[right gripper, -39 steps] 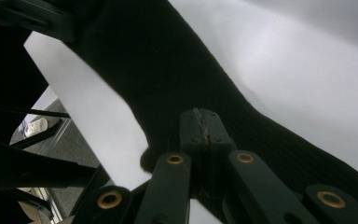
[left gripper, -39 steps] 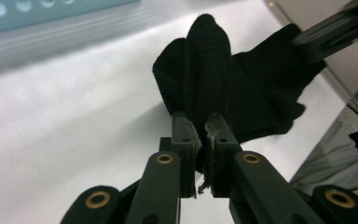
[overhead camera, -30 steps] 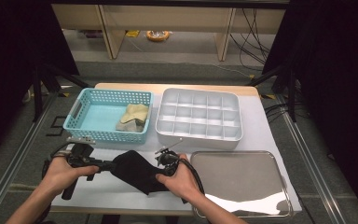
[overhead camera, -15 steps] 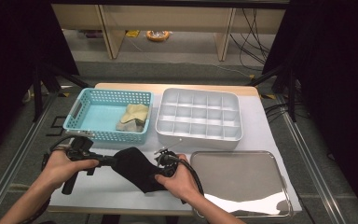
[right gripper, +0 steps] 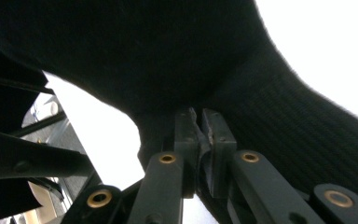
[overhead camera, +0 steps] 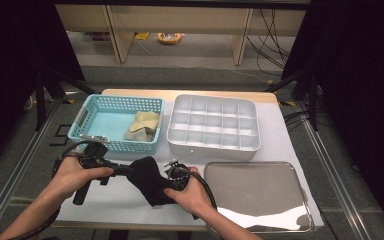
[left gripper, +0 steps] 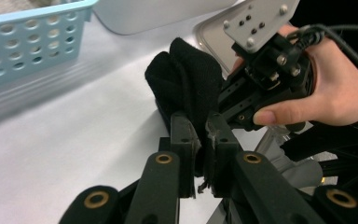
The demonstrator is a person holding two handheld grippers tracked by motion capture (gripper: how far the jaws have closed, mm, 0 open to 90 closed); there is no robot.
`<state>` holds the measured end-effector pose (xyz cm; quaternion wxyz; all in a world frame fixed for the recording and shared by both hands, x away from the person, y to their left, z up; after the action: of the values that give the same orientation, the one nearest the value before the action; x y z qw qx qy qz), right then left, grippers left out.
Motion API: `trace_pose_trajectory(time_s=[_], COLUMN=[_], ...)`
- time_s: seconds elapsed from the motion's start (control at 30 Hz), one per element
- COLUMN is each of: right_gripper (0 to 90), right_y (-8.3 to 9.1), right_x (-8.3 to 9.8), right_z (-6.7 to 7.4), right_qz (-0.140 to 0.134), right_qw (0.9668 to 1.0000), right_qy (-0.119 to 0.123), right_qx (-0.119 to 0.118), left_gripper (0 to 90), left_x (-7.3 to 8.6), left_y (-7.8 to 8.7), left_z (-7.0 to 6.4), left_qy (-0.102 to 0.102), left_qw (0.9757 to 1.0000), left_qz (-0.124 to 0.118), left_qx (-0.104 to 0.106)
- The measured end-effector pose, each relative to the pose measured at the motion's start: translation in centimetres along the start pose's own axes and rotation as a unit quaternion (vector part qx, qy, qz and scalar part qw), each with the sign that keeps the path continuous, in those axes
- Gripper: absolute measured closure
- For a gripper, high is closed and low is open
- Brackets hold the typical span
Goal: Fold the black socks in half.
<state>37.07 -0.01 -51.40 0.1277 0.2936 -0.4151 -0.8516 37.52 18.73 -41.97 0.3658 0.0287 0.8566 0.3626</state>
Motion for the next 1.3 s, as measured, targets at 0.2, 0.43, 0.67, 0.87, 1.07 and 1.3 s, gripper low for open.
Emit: trace_pose_trajectory(time_s=[0.2, 0.43, 0.67, 0.87, 1.07, 1.3], right_gripper=[85.9, 85.7, 85.4, 84.8, 84.5, 84.4], right_y=[3.2, 6.6, 8.9, 10.1, 10.4, 10.2], right_x=[-0.6, -0.1, 1.0, 1.9, 2.8, 3.2], right_z=[-0.8, -2.4, -3.6, -4.6, -4.9, -5.6], right_qz=[-0.039, -0.070, -0.093, -0.110, -0.109, -0.113], right_qw=[0.9991, 0.9967, 0.9936, 0.9918, 0.9916, 0.9909], right_qy=[-0.010, -0.035, -0.053, -0.052, -0.063, -0.066], right_qx=[0.010, 0.019, 0.035, 0.037, 0.031, 0.033], left_gripper=[83.0, 82.6, 82.6, 82.5, 82.3, 82.0], left_x=[-0.1, -0.4, -0.8, -0.9, -1.0, -0.9], left_y=[-0.9, -2.4, -4.5, -6.6, -8.9, -10.5], left_z=[0.2, -0.7, -1.8, -2.8, -3.4, -3.6], left_qy=[0.002, -0.007, -0.017, -0.025, -0.040, -0.074], left_qw=[0.9998, 0.9992, 0.9978, 0.9956, 0.9928, 0.9865], left_qz=[0.015, 0.039, 0.063, 0.090, 0.112, 0.141], left_qx=[-0.012, -0.006, -0.006, -0.009, -0.017, -0.037])
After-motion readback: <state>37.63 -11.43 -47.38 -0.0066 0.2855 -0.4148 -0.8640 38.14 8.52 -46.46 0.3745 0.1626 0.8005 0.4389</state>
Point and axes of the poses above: each handheld gripper's, and its own axes: y roughly backward along the jaws, x roughly out of its underside, z roughly to its left, the point moved 5 cm from there along -y, roughly forward along the jaws, and after that the axes turned 1 degree about z, right-handed, at the moved point
